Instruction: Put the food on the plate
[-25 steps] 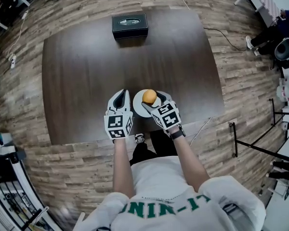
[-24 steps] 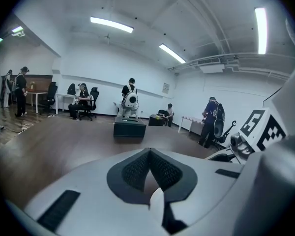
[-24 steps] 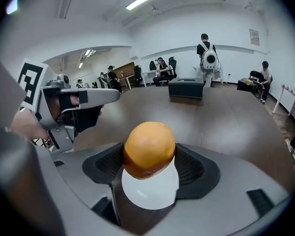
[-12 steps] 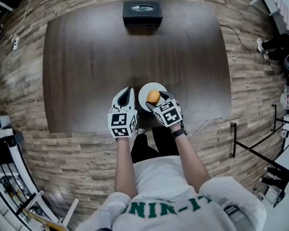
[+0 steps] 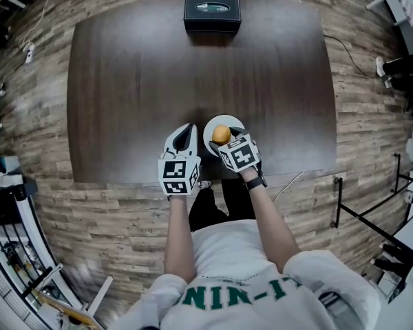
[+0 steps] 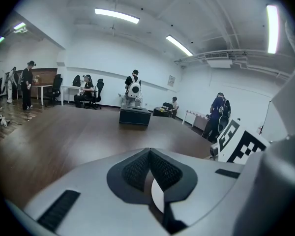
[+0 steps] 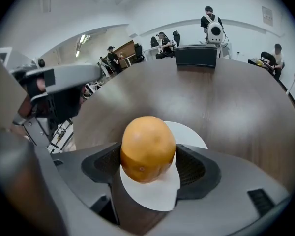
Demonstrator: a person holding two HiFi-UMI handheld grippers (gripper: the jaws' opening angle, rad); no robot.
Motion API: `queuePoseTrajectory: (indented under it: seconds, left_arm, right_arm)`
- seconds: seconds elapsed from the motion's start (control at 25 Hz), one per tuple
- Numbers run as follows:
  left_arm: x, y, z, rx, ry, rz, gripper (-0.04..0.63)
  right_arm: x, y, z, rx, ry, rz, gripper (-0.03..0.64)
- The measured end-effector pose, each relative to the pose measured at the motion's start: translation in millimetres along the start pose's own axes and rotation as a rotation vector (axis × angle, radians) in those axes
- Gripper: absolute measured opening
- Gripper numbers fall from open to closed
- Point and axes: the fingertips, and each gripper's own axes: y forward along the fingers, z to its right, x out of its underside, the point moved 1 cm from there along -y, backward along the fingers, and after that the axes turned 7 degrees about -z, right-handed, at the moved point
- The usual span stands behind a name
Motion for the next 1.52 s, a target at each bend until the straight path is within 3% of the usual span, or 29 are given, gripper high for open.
queuePoseTrajectory:
  seconds: [0.24,0.6,0.92,1.32,1.52]
  left_arm:
    - [-0.7,-3.8,-0.9,-0.016,0.016,-0.007,0.011]
    - [-0.2,-5.7,1.5,-0.016,0.014,-0.005,0.012]
    - [-12.2,-13.4,-0.8,-0.031,0.011,0.021,0.012]
    - [-52.2,-22.6,10.9,-0.024,0.03,0.078,0.012]
    - [-94.1,-31.8,22.6,-0.015,0.037,0.123,0.012]
  right_arm:
    - [-0.9,6.0,-4.7,0.047,-0.02,-0.014,0.358]
    - [3.4,-2.6,-7.2,0.028,-0.004,0.001,0.442]
    - [-1.7,-25.6,-3.4,0.035,-0.025,0.039,0.448]
    - [-49.5,-99.7,18.1,0.1,-0.005,0.259,0.303]
    - [-79.5,-150.0,30.7,0.148,-0.007,0.374,0.229]
